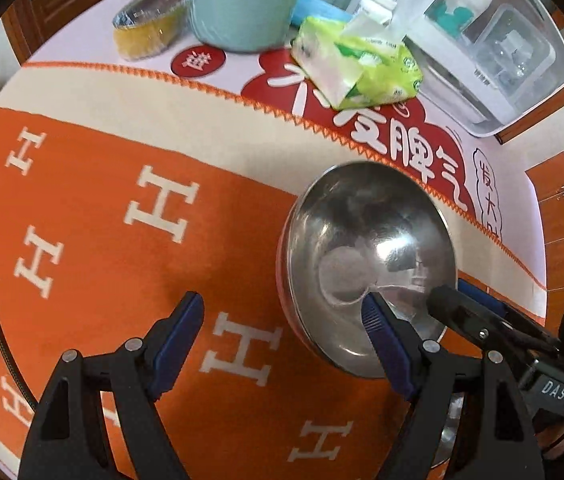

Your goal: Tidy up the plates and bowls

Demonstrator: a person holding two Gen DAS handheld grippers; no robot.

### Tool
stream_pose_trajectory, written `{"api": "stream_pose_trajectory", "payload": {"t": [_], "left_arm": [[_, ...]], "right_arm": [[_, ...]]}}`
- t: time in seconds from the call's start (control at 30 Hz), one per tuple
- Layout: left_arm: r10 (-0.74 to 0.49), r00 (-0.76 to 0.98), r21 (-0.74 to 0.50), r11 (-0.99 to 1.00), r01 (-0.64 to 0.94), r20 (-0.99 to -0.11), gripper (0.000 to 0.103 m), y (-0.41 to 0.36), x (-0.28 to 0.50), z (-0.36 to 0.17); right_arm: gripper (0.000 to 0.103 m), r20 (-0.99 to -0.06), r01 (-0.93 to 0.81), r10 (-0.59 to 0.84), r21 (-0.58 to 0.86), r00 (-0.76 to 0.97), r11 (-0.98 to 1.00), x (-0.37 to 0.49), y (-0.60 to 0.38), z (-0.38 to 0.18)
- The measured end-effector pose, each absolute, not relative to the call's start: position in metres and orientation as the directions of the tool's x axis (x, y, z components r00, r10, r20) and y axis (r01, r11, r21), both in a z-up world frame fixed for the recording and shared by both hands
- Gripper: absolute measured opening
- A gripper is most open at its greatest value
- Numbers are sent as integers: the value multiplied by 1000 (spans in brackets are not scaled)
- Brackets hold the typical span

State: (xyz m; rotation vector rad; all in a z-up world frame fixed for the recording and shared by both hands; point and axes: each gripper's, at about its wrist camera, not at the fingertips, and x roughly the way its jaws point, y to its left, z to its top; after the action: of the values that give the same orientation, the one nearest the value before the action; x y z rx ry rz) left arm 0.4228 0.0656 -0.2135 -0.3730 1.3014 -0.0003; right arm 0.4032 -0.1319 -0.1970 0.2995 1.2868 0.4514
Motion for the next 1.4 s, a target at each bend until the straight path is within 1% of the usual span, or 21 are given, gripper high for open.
{"api": "stream_pose_trajectory", "payload": {"t": [0.07,0.17,0.23,0.4,0.43,0.47,0.6,0.67,0.8,0.93,1.07,1.4], "left_arm": [[-219,270,-279,938,-207,-938,78,65,425,-219],[-228,259,-285,935,-210,-939,72,63,429,-226],[-233,239,-285,935,-212,-943,61,62,432,-232],[-268,205,-310,927,-211,-941,47,58,434,-240],[-270,199,-310,927,-211,-942,43,57,435,-241],[-276,191,-314,926,-211,-942,40,56,435,-242],[-291,193,-329,922,-206,-937,32,50,437,-244],[-298,198,-337,918,-207,-934,28,49,438,-244],[-296,211,-338,918,-205,-932,25,47,436,-242],[-299,213,-340,921,-191,-930,22,47,434,-239],[-296,197,-332,926,-179,-934,22,45,433,-237],[-260,155,-288,938,-192,-953,23,46,410,-225]], "right_arm": [[70,-852,-153,485,462,198,874,405,-130,-203],[63,-851,-147,491,470,187,870,406,-128,-208],[59,-849,-152,496,474,181,867,407,-127,-211],[43,-830,-154,530,508,174,847,407,-125,-215],[38,-828,-157,532,510,175,846,407,-124,-214],[35,-828,-164,533,509,176,845,406,-123,-213],[31,-824,-162,538,515,177,842,406,-121,-213],[27,-819,-153,546,526,174,837,406,-121,-215],[24,-830,-150,529,508,177,848,404,-122,-215],[19,-843,-139,508,490,174,861,403,-124,-216],[13,-853,-118,497,483,161,867,401,-126,-216],[13,-860,-120,496,484,120,867,385,-119,-209]]}}
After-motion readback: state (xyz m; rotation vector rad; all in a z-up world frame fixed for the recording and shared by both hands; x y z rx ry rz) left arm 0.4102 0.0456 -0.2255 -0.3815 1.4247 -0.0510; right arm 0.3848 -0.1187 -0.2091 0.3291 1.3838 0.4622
